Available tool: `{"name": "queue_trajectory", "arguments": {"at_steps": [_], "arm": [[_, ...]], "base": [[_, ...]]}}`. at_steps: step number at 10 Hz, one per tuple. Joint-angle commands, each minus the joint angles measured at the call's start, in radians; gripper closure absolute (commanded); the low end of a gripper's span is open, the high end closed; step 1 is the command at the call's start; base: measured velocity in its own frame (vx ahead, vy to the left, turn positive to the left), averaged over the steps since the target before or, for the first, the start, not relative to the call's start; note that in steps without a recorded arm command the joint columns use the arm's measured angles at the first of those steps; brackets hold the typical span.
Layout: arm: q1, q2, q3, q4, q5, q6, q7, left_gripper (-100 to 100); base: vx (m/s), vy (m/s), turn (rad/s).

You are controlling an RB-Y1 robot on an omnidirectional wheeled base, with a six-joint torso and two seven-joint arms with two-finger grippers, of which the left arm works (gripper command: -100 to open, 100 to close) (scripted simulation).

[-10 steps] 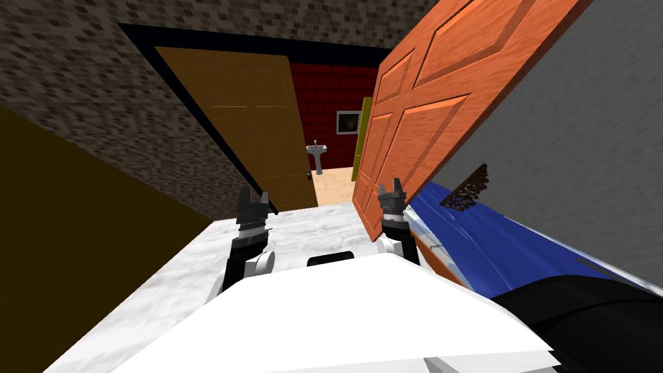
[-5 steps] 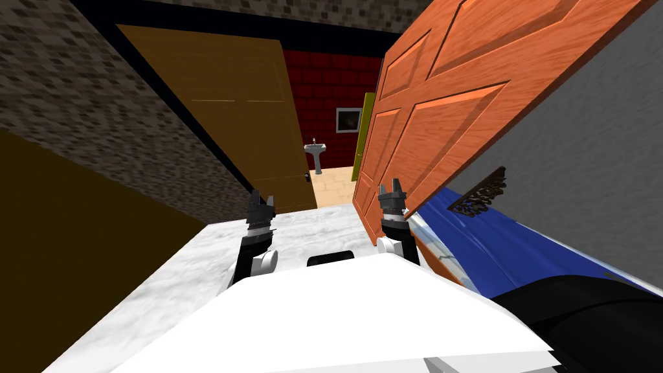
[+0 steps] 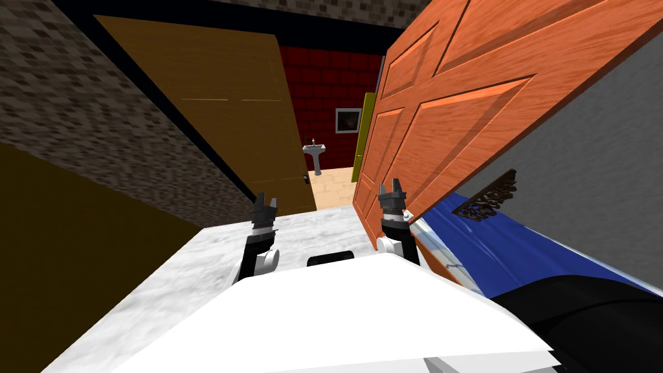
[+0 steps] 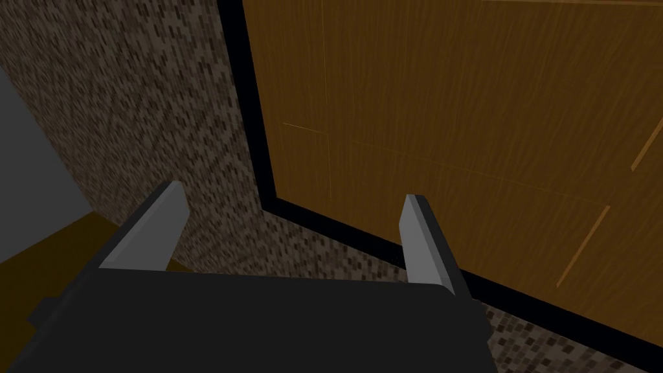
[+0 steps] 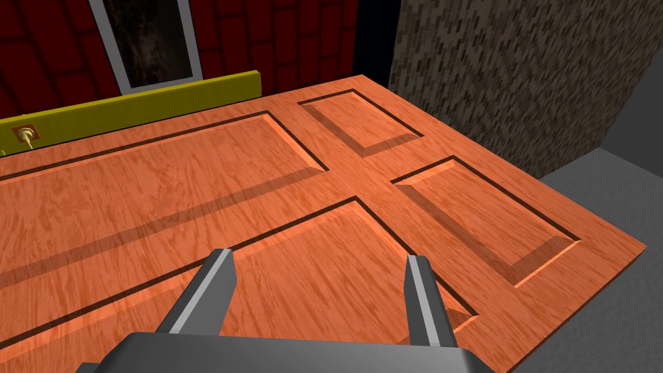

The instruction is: Pull the door open

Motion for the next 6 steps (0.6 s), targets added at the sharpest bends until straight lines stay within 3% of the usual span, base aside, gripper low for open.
{"name": "queue_trajectory", "arguments": {"at_steps": [1,6], "arm": [[-0.010,0.004,0.002,0.038,0.003,-0.012,0.001,-100],[-0.047,0.016,0.007,0.153,0.014,-0.039,0.006,-100]], "base": [[0.097,-0.009,-0.013],[0.095,-0.008,-0.014]]}}
